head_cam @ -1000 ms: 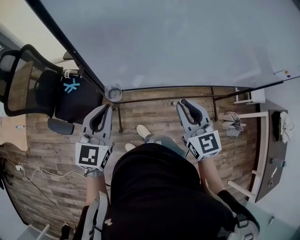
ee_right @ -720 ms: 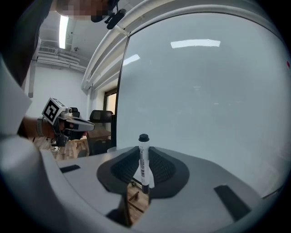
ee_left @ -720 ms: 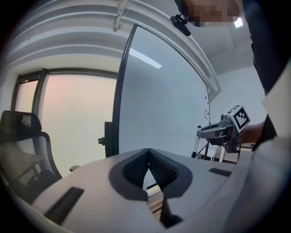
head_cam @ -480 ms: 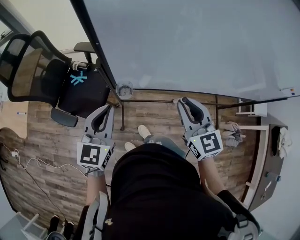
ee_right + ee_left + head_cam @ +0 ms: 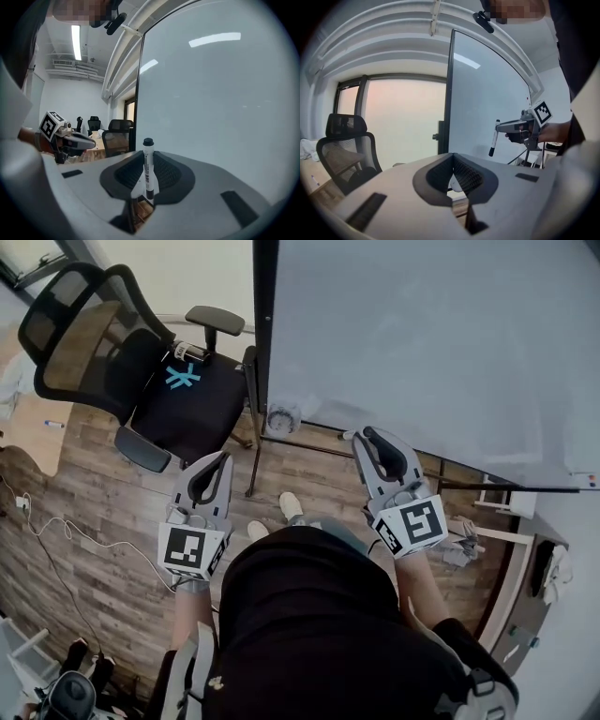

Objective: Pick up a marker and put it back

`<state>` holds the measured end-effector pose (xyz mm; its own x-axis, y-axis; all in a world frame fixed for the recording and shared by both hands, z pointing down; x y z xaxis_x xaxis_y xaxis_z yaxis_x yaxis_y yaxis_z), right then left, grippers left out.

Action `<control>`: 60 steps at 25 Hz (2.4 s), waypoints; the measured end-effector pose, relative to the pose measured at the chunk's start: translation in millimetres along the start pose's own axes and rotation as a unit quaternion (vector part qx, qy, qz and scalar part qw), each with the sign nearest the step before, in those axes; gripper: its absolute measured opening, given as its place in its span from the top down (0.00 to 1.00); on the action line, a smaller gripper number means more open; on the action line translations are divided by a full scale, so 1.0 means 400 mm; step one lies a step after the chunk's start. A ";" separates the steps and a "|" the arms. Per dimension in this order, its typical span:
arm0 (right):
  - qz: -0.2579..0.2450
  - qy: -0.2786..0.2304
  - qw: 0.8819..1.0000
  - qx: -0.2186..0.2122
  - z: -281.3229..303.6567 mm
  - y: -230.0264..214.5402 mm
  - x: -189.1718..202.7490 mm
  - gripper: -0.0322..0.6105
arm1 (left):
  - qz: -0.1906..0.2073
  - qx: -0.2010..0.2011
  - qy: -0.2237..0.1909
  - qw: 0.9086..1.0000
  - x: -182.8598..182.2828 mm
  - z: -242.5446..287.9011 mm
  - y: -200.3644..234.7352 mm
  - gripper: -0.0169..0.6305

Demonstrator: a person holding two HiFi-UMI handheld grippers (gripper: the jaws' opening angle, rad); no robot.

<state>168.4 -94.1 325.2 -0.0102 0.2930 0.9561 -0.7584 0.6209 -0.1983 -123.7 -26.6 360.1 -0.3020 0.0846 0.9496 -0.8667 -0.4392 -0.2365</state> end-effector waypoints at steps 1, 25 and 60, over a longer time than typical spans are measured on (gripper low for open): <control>-0.002 0.001 1.000 -0.009 0.016 0.006 -0.003 0.83 | -0.001 -0.007 0.003 1.000 0.005 -0.008 0.006 0.96; -0.040 0.064 0.984 -0.162 0.315 0.110 0.038 0.83 | -0.035 -0.144 0.062 0.987 0.073 -0.185 0.043 0.96; -0.094 0.162 0.965 -0.182 0.424 0.121 0.215 0.83 | -0.072 -0.208 0.109 0.969 0.109 -0.285 -0.002 0.97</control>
<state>20.2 -162.1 434.4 0.3542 0.3254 0.8768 -0.4463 0.8827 -0.1473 -181.3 79.5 378.2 -0.2037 0.3259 0.9232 -0.9775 -0.0144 -0.2106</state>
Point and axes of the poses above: the fingertips, and each gripper's own axes: z forward along the fingers, y to its left, x out of its underside, the point moved 9 cm from there along -z, backward along the fingers, and after that the axes turned 15 degrees about z, right-handed, at the moved point
